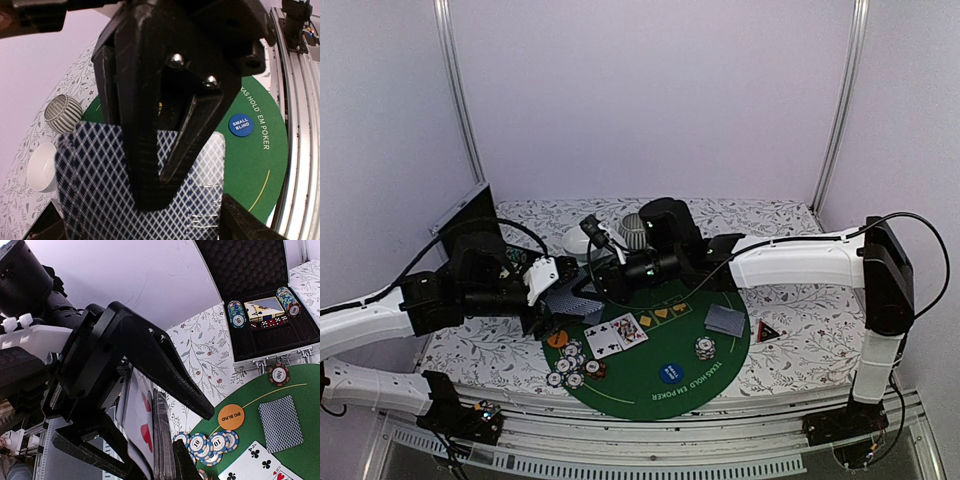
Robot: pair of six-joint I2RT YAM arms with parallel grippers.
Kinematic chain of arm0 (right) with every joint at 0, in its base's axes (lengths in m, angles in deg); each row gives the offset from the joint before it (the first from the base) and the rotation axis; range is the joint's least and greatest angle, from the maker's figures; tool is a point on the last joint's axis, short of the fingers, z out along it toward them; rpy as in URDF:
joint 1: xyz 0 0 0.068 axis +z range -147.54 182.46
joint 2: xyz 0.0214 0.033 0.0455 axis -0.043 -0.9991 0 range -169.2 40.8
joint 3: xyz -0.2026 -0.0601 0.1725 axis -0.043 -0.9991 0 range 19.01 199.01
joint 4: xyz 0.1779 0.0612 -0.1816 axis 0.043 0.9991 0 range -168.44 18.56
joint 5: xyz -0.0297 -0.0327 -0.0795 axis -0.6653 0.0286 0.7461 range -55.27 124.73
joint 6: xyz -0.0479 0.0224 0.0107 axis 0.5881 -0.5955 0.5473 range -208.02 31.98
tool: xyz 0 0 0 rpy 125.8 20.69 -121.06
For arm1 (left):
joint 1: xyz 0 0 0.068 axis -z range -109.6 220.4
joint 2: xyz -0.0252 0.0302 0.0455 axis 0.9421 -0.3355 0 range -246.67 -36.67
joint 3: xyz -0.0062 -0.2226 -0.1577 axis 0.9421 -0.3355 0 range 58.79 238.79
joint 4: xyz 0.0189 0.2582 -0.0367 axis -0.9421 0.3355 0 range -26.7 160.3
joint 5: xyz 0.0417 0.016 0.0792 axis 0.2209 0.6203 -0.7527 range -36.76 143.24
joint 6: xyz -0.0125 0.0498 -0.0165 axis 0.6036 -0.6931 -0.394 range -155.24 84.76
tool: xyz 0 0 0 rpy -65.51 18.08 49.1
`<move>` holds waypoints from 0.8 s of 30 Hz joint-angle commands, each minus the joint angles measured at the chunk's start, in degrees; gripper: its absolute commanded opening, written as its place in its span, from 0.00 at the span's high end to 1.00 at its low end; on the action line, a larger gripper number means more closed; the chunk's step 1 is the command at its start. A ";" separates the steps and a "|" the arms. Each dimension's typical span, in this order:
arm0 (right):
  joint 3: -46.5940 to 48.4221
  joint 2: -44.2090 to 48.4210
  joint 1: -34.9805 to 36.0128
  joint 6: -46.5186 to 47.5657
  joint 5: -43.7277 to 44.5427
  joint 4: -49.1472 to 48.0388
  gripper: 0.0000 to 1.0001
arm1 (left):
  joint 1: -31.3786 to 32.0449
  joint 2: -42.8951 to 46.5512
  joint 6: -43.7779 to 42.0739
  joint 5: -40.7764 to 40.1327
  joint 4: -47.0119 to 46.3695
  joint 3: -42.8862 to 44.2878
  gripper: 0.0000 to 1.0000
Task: Distribute texas hold em gaming equipment
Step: Pass from the right arm to the left
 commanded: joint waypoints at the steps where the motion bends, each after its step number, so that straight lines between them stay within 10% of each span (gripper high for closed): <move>1: -0.12 1.62 0.67 -0.89 -1.59 0.03 0.98 | 0.78 -0.14 -0.90 -3.01 -2.03 -0.66 0.20; 15: -0.27 2.20 1.14 -3.49 -3.01 -0.96 0.98 | 1.86 -0.95 -1.80 -3.33 -1.70 -0.92 0.22; 24: -0.42 2.23 2.06 -4.05 -4.23 -1.92 0.97 | 2.12 -0.88 -2.12 -5.01 -1.80 -0.84 0.43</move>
